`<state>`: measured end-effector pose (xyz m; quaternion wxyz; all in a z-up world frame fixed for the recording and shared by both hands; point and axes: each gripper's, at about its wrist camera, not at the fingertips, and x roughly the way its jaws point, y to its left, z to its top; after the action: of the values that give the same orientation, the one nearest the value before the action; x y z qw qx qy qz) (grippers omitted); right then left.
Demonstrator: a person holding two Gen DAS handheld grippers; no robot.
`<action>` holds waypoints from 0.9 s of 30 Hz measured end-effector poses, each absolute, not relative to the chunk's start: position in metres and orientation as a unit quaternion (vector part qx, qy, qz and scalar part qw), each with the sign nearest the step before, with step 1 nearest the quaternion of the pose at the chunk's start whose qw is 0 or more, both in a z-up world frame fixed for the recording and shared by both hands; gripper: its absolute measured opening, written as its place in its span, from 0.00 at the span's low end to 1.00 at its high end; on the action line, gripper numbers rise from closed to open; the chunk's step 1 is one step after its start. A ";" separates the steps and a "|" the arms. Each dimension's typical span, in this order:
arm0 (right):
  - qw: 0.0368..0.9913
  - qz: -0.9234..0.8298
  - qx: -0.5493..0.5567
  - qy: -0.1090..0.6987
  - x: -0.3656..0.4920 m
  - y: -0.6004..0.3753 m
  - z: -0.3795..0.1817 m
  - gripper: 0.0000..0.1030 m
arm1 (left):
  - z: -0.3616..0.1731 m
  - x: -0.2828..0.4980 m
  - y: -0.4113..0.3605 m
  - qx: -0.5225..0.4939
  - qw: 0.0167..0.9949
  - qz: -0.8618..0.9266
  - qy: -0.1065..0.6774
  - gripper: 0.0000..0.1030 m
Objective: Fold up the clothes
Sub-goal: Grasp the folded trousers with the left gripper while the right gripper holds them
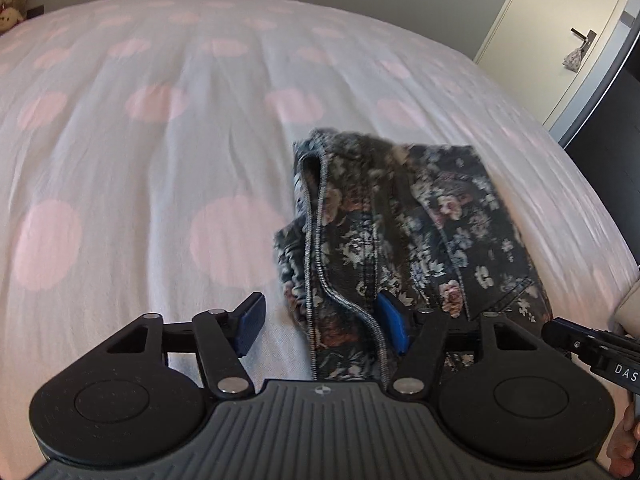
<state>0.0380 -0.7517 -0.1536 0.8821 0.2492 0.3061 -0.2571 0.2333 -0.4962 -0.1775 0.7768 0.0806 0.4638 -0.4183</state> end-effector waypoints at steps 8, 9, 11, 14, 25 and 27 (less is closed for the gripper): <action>0.888 -0.231 0.300 0.261 0.030 -0.776 -0.157 0.42 | -0.170 0.239 -0.498 0.072 0.771 -0.429 0.465 0.69; 0.887 -0.227 0.310 0.255 0.030 -0.782 -0.157 0.52 | -0.167 0.240 -0.498 0.064 0.772 -0.432 0.462 0.69; 0.885 -0.220 0.331 0.244 0.030 -0.793 -0.158 0.53 | -0.169 0.245 -0.502 0.064 0.767 -0.430 0.472 0.69; 0.880 -0.209 0.360 0.227 0.031 -0.810 -0.158 0.60 | -0.180 0.254 -0.501 0.031 0.753 -0.433 0.495 0.69; 0.849 -0.135 0.468 0.206 0.035 -0.834 -0.199 0.42 | -0.199 0.267 -0.519 0.009 0.725 -0.496 0.478 0.72; 0.848 -0.132 0.473 0.201 0.035 -0.834 -0.202 0.37 | -0.200 0.269 -0.523 0.008 0.721 -0.507 0.472 0.71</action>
<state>0.0352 -0.8337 -0.2017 0.8476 0.4732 0.2008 -0.1316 0.2694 -0.5231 -0.1999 0.7211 0.0082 0.4724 -0.5068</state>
